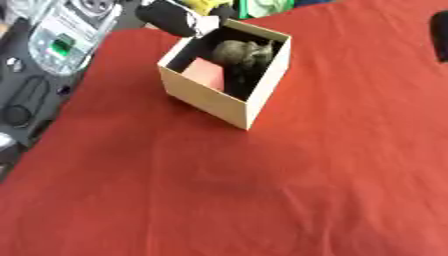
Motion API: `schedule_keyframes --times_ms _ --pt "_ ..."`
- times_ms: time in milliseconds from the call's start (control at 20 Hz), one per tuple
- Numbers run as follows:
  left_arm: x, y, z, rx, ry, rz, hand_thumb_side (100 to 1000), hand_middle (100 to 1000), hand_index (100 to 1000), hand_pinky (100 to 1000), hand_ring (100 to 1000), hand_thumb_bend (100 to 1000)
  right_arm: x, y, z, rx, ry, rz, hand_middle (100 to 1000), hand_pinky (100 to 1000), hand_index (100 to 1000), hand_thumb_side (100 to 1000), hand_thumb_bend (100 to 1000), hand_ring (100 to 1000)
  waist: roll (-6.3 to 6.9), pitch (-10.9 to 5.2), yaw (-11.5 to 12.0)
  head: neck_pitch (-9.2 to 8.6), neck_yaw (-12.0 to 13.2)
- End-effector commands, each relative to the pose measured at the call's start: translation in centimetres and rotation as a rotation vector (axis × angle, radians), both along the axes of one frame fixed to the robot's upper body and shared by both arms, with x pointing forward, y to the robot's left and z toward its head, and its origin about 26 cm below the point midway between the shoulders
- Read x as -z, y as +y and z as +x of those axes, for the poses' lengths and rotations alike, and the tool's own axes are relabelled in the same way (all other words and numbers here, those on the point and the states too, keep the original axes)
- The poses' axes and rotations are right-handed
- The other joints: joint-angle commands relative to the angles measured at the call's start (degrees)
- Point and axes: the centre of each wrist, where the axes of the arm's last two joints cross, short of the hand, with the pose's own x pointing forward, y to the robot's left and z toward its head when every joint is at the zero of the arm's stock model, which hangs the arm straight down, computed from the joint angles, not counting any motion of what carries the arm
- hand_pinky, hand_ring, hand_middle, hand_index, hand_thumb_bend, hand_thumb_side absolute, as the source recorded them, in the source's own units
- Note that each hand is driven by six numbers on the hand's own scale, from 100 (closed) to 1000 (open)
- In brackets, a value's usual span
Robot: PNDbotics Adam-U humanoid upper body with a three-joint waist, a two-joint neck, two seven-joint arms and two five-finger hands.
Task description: Pick up objects on the table and place them in the box.
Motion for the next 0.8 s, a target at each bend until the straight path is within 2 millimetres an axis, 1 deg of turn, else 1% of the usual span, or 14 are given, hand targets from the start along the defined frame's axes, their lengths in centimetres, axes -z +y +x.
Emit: schedule_keyframes --times_ms 50,200,350,400,500,550,600,650,700,750,800 --pt "-0.1 0.0 1.3 -0.04 -0.026 0.004 268 182 244 100 353 100 -0.9 0.5 -0.7 -0.034 -0.033 -0.003 775 886 793 530 100 890 -0.46 -0.95 -0.3 -1.03 1.0" --pt "1.1 -0.1 2.6 -0.074 -0.03 0.023 260 205 273 109 369 100 -1.0 0.7 -0.7 -0.047 -0.031 -0.001 775 886 794 531 100 889 -0.3 -0.77 -0.8 -1.27 1.3" --pt "2.1 -0.1 3.4 -0.1 -0.039 0.056 255 227 305 133 385 100 -1.0 0.8 -0.7 -0.051 -0.026 0.0 775 886 794 531 100 889 -0.16 -0.72 -0.9 -1.04 1.5" --pt "2.5 -0.1 3.6 -0.107 -0.039 0.067 254 236 307 147 394 100 -0.9 0.8 -0.7 -0.051 -0.024 0.0 775 886 794 537 100 889 -0.14 -0.71 -0.9 -0.94 1.6" --pt "3.1 -0.1 3.9 -0.123 -0.034 0.092 249 268 343 183 417 100 -0.9 0.7 -0.7 -0.049 -0.022 0.001 774 886 794 531 100 889 -0.14 -0.74 -0.9 -0.73 1.6" --pt "3.3 -0.1 4.0 -0.131 -0.028 0.108 247 311 388 233 454 100 -0.9 0.7 -0.7 -0.048 -0.022 0.002 774 886 794 531 100 889 -0.18 -0.74 -0.9 -0.7 1.6" --pt "3.6 -0.1 4.1 -0.136 -0.019 0.125 245 398 475 331 525 100 -0.9 0.7 -0.7 -0.048 -0.022 0.003 774 886 794 531 100 888 -0.22 -0.75 -0.9 -0.7 1.6" --pt "3.9 0.0 4.2 -0.139 -0.004 0.142 244 446 534 398 570 100 -0.9 0.7 -0.7 -0.047 -0.022 0.005 774 886 794 531 100 888 -0.26 -0.76 -0.9 -0.69 1.6" --pt "4.2 0.0 4.3 -0.139 0.009 0.159 245 549 665 543 667 100 -0.9 0.7 -0.7 -0.047 -0.022 0.007 774 886 794 531 100 888 -0.29 -0.78 -0.9 -0.7 1.6" --pt "4.4 0.0 4.4 -0.137 0.025 0.184 248 629 741 629 738 100 -0.9 0.6 -0.7 -0.046 -0.022 0.009 774 886 794 531 100 888 -0.33 -0.79 -0.8 -0.7 1.6" --pt "4.4 0.1 4.4 -0.133 0.036 0.206 253 760 840 741 818 100 -0.9 0.6 -0.7 -0.045 -0.022 0.01 774 886 793 531 100 888 -0.36 -0.81 -0.8 -0.68 1.5"
